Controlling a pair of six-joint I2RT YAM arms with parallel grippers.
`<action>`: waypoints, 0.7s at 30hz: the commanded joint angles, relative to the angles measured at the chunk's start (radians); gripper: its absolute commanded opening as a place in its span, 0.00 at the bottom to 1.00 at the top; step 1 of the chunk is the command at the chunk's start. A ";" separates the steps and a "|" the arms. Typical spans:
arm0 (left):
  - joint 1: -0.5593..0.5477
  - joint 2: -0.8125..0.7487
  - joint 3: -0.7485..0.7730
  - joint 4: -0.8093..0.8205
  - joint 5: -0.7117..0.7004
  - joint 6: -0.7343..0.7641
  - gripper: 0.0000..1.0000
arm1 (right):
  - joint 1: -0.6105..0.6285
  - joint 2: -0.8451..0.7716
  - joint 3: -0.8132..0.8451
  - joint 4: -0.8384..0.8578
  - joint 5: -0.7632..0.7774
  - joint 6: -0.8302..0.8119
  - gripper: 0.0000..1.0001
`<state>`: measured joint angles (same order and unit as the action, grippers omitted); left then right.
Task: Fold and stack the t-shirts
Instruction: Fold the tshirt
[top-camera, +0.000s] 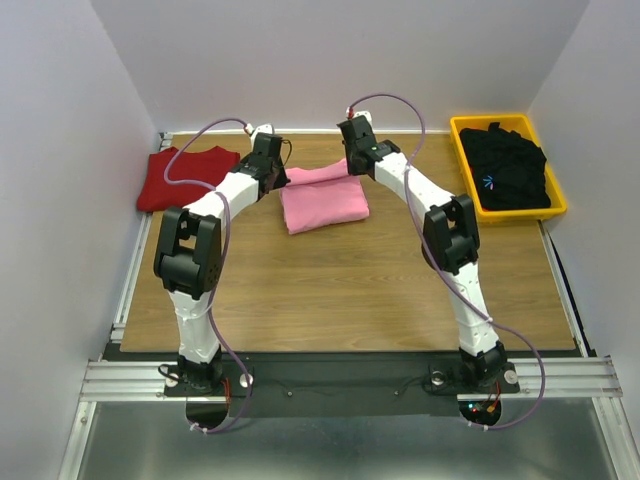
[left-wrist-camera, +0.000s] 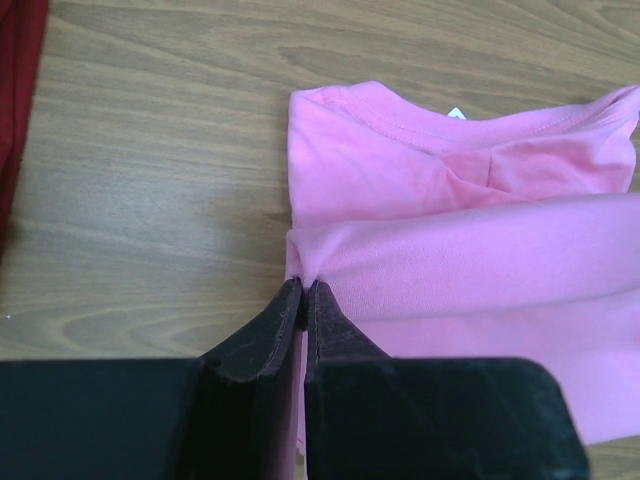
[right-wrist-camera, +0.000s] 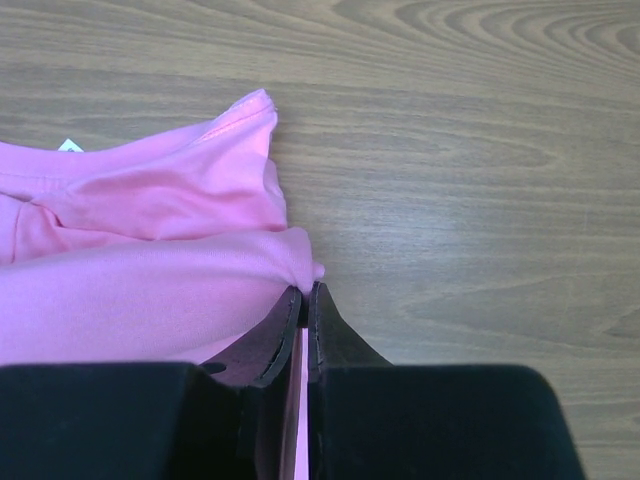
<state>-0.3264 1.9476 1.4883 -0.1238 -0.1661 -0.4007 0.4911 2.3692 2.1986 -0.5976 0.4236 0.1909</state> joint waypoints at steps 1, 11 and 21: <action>0.024 -0.010 0.038 0.027 -0.047 0.019 0.00 | -0.028 0.004 0.000 0.071 0.049 0.007 0.07; 0.030 0.033 0.033 0.084 -0.069 0.039 0.00 | -0.039 0.041 0.010 0.125 0.063 0.039 0.10; 0.036 0.053 0.021 0.162 -0.066 0.059 0.18 | -0.048 0.088 0.052 0.148 0.089 0.059 0.22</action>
<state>-0.3126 2.0266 1.4883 -0.0299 -0.1787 -0.3748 0.4751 2.4390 2.1983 -0.5007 0.4397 0.2386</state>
